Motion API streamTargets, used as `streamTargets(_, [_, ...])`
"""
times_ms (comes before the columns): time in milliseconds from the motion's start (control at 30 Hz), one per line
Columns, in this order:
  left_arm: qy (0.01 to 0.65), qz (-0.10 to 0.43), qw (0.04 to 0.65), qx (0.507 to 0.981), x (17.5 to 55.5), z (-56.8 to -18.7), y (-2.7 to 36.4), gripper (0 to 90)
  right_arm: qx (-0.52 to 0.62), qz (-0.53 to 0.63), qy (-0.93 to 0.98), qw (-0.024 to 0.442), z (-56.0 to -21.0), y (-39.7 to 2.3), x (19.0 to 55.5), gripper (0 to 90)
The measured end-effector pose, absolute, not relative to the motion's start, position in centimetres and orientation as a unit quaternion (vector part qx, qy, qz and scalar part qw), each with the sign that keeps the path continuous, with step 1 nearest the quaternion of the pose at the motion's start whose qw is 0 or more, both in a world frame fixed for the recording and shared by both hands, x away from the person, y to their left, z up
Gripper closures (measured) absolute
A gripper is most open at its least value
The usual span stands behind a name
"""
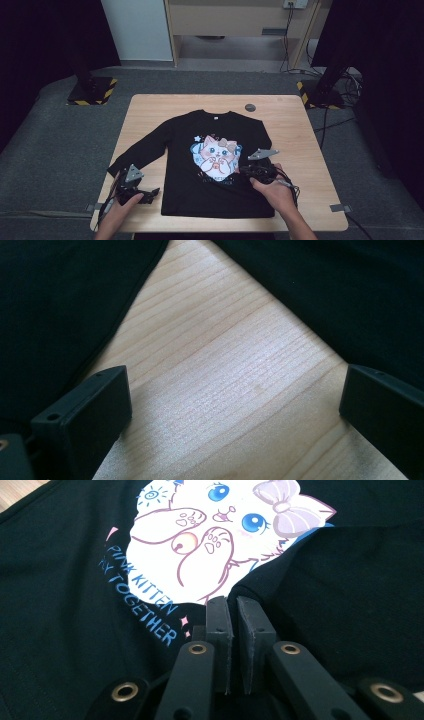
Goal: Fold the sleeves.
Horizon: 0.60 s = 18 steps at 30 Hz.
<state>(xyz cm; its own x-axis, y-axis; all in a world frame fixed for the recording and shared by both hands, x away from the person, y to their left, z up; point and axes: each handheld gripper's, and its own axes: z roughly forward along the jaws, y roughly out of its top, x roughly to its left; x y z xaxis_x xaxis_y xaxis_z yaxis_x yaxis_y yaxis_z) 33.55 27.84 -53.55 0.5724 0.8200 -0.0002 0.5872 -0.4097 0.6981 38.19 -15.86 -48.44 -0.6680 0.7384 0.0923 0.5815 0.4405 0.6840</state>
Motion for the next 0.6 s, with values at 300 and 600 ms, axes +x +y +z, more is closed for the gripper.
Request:
streamTargets(300, [0.428, 0.174, 0.334, 0.821, 33.5, -53.5, 27.8, 0.0, 0.397, 0.353, 0.841, 0.104, -49.5, -15.4, 38.7, 84.1])
streamTargets(600, [0.429, 0.174, 0.335, 0.821, 33.5, -53.6, 27.8, 0.0, 0.397, 0.350, 0.843, 0.099, -50.0, -15.1, 38.7, 84.0])
